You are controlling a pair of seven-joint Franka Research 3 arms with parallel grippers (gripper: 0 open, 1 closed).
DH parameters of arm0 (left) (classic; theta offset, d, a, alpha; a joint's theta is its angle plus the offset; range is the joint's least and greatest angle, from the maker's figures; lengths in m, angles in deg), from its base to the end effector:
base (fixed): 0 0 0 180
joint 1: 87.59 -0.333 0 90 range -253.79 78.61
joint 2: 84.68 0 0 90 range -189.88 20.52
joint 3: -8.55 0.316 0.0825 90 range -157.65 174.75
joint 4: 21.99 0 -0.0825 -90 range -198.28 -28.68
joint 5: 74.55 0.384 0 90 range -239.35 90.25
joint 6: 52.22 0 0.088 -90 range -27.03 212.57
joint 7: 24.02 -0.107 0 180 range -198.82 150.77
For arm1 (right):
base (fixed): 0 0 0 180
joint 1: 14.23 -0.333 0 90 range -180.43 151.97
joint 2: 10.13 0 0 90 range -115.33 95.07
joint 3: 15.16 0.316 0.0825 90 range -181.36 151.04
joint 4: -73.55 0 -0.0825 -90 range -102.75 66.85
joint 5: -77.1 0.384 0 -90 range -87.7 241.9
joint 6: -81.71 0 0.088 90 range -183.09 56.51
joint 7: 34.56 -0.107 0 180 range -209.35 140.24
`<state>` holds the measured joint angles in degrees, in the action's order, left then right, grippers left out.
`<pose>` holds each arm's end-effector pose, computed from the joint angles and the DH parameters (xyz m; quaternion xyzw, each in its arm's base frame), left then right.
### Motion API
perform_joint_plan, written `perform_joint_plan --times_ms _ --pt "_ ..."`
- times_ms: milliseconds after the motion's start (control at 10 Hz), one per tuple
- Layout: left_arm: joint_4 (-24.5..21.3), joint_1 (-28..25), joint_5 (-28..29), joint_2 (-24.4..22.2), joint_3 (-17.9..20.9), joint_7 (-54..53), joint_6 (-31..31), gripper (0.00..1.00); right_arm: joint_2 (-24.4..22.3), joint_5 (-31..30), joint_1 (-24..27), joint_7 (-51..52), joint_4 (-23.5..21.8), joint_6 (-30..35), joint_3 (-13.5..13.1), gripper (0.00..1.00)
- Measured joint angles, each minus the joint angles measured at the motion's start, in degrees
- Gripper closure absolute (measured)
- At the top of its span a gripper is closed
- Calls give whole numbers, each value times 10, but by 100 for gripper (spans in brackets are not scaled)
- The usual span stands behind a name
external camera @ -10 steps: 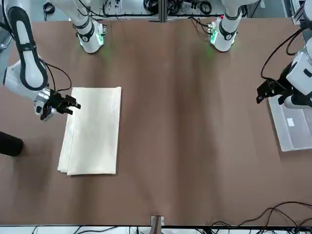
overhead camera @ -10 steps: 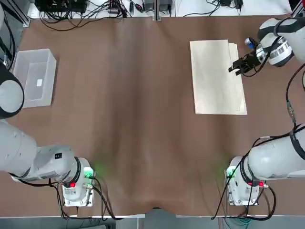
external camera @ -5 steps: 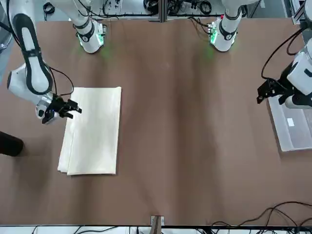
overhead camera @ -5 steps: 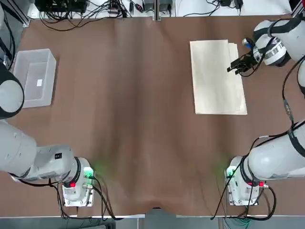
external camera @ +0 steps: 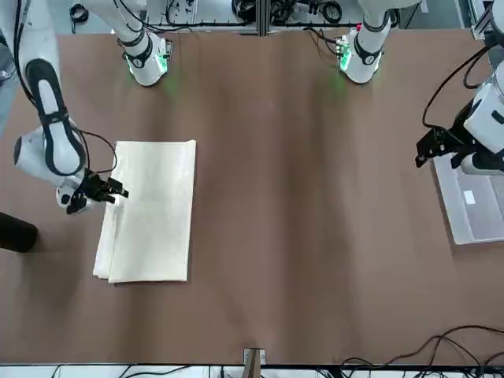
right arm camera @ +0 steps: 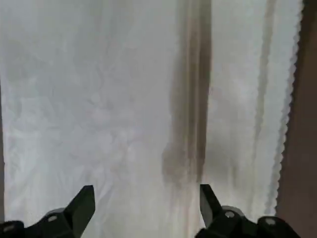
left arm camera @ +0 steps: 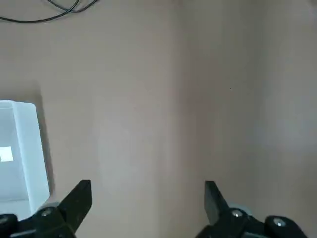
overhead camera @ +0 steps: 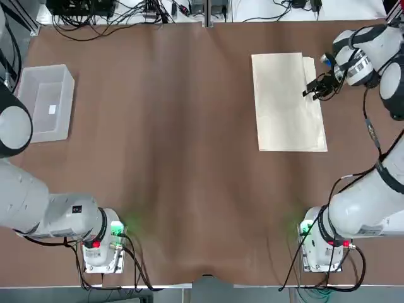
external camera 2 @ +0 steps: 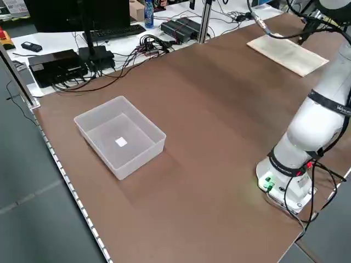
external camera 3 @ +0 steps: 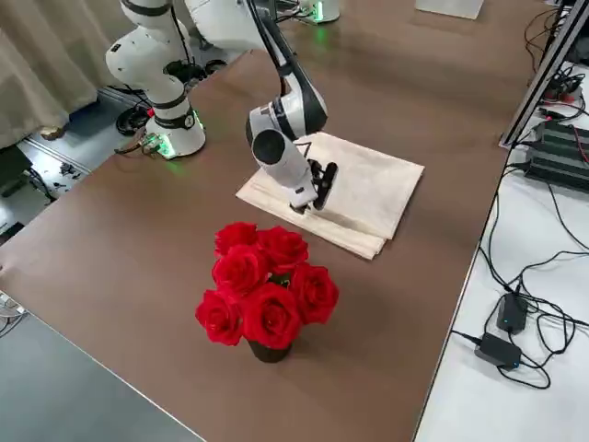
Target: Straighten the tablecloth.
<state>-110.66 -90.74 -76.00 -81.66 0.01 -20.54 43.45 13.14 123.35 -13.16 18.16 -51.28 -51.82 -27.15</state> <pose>0.5778 -0.0547 0.6151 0.9991 -0.0156 0.0336 0.0192 0.5256 -0.1123 0.1891 -0.9717 -0.0313 -0.0287 0.2325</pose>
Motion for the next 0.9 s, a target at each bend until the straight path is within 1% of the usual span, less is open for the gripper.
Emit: perform_joint_plan --times_ms 200,300,500,700,800,900 --pt "-1 1 0 -10 15 -22 -21 0 23 0 1 12 9 0 0 9" --pt "-3 1 0 -17 23 -29 -28 0 31 0 2 16 11 0 0 14" --pt "-11 3 0 -29 35 -39 -44 0 33 0 2 16 14 4 0 19" --pt "-25 12 0 -38 47 -51 -47 0 33 0 2 17 15 7 0 22" --pt "-27 28 0 -39 68 -65 -47 0 33 0 2 17 16 8 0 25" --pt "-28 38 0 -39 85 -75 -45 0 33 0 2 17 17 10 1 26"
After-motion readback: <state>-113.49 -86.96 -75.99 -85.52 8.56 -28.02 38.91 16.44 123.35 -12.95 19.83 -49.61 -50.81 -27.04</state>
